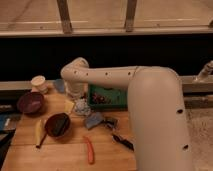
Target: Place towel in tray
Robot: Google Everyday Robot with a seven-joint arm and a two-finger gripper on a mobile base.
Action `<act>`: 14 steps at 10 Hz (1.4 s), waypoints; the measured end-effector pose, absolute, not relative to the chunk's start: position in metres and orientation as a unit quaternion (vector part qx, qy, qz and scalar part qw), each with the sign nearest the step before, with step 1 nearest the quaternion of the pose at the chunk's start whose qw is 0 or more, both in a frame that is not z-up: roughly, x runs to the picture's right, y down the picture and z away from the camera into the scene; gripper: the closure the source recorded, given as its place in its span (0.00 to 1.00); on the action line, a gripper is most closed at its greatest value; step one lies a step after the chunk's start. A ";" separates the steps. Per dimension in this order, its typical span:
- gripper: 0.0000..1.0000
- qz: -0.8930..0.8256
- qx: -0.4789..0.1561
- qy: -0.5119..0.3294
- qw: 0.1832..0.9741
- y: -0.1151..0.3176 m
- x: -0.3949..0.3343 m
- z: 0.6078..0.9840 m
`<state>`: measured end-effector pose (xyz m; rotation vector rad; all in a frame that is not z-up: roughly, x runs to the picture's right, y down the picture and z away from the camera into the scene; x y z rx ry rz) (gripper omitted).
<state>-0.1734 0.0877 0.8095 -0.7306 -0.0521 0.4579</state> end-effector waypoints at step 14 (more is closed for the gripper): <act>0.20 0.143 -0.366 0.026 0.919 0.103 -0.164 0.818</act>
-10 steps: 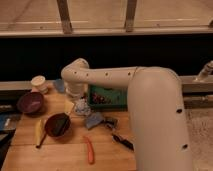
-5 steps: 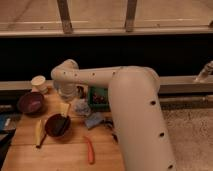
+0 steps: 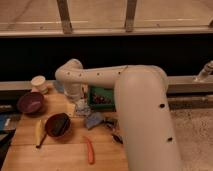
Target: Place towel in tray
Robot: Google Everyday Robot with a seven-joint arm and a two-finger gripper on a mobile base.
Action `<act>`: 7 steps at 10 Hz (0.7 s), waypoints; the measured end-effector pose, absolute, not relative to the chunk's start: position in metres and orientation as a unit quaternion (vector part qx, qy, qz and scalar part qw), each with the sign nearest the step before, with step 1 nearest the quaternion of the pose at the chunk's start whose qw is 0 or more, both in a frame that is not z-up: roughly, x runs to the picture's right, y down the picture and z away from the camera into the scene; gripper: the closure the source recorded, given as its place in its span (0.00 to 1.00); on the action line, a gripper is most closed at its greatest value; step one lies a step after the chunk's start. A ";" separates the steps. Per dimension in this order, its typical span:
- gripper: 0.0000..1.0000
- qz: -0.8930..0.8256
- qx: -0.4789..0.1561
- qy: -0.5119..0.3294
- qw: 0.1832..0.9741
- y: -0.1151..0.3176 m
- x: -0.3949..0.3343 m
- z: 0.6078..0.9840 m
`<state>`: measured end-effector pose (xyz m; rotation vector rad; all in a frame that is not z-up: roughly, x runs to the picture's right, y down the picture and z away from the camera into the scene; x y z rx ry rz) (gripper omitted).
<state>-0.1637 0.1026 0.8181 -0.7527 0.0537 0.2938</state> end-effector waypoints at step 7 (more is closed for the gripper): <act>0.20 0.154 -0.376 0.021 0.914 0.131 -0.174 0.863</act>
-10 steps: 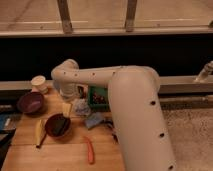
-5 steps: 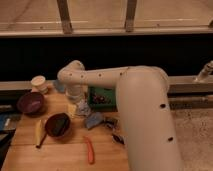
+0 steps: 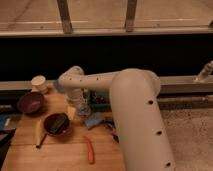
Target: Place towel in tray
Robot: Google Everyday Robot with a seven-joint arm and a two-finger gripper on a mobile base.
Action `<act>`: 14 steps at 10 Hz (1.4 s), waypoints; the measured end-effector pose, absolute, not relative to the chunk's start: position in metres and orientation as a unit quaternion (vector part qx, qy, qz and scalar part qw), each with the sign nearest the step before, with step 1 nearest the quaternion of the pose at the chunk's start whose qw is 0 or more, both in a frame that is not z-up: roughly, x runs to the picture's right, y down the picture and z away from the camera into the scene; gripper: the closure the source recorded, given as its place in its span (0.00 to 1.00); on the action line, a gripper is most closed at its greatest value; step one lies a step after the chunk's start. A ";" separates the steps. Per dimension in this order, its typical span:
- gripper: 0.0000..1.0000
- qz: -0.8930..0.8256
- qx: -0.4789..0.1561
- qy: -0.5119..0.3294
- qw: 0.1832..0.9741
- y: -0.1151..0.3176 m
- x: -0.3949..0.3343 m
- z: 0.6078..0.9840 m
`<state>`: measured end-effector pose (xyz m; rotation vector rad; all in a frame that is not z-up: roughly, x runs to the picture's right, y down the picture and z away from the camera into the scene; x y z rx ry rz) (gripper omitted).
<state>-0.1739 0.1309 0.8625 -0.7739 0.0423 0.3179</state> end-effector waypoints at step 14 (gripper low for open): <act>0.20 0.170 -0.366 0.031 0.915 0.130 -0.156 0.871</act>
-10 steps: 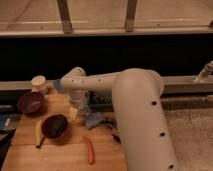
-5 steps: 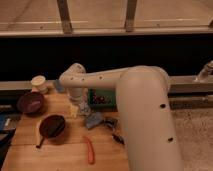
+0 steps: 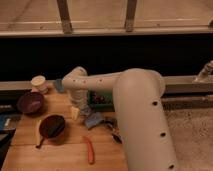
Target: Place towel in tray
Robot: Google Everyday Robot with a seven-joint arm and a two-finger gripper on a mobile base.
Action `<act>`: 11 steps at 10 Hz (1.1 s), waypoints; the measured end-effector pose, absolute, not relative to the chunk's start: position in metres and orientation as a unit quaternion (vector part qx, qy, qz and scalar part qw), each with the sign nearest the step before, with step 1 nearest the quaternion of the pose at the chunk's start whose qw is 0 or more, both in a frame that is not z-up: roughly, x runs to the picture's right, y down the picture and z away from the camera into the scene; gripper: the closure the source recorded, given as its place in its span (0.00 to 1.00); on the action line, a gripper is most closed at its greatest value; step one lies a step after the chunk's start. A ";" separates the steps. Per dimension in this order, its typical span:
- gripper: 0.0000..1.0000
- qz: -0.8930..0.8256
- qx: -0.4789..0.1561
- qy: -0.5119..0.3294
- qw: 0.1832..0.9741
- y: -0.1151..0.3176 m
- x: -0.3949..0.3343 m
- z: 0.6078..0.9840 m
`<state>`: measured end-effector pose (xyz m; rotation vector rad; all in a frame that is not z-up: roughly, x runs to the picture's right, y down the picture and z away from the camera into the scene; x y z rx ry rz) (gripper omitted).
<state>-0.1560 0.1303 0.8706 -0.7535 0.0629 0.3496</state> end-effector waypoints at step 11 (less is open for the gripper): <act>0.78 0.180 -0.372 0.005 0.910 0.136 -0.170 0.872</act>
